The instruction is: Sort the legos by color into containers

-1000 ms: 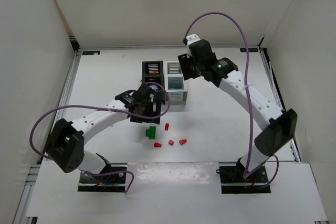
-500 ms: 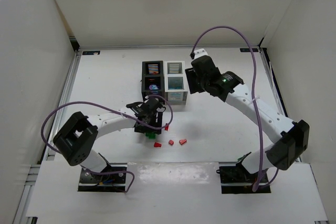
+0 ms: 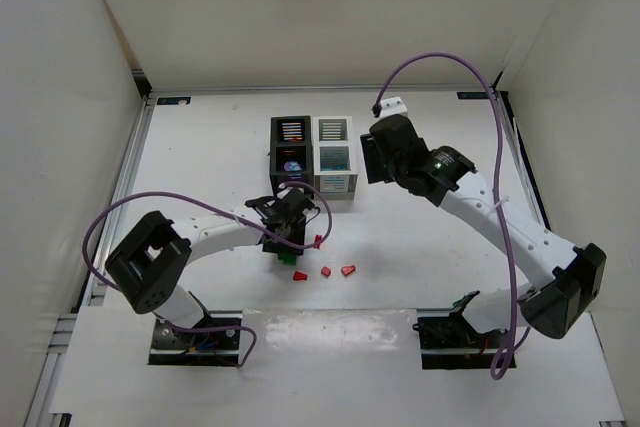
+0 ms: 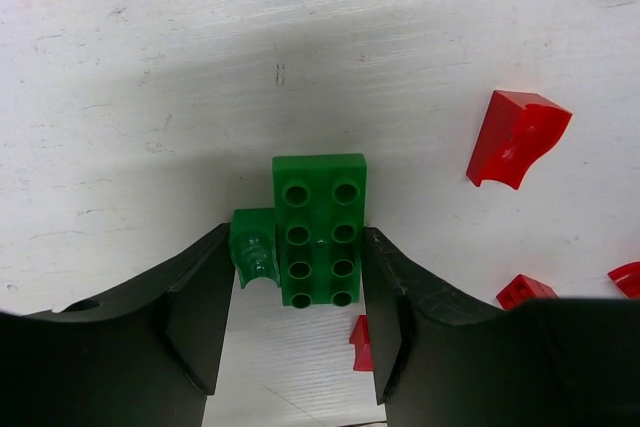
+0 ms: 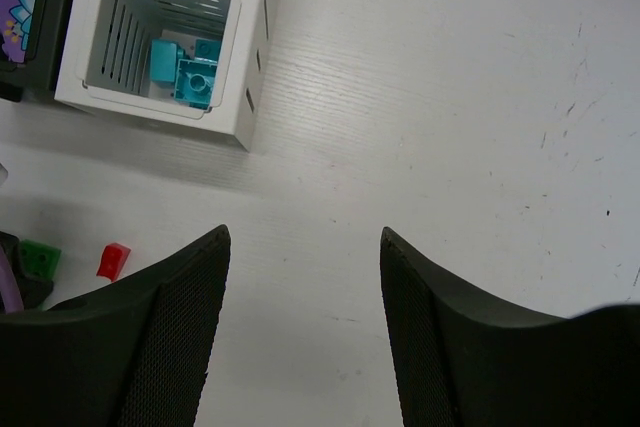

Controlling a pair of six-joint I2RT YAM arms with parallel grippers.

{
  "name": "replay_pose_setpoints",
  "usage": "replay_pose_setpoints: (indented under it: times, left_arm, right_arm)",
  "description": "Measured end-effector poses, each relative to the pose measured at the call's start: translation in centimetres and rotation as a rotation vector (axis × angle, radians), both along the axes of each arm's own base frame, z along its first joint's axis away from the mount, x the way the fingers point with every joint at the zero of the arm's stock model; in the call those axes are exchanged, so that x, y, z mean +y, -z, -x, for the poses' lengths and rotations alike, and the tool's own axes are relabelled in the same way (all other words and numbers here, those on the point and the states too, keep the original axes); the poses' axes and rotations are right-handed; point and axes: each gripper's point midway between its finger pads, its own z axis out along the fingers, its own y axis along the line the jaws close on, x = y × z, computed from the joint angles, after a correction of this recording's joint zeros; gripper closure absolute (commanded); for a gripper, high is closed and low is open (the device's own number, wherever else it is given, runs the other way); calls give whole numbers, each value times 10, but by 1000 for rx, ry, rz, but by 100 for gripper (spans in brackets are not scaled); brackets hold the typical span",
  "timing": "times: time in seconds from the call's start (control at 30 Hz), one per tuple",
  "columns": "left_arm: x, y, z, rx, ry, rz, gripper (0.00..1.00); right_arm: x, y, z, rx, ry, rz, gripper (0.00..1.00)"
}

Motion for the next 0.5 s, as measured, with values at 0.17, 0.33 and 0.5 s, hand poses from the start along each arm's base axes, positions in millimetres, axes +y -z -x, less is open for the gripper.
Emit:
replay_pose_setpoints:
  times: [0.17,0.33,0.5]
  left_arm:
    - [2,-2,4,11,2,-22,45]
    - [2,-31,1,-17,12,-27,44]
    - [-11,-108,-26,-201,38,71,39]
  right_arm:
    - [-2,0,2,1,9,-7,35]
    - [-7,-2,5,-6,15,-17,35]
    - [-20,-2,4,-7,42,-35,35]
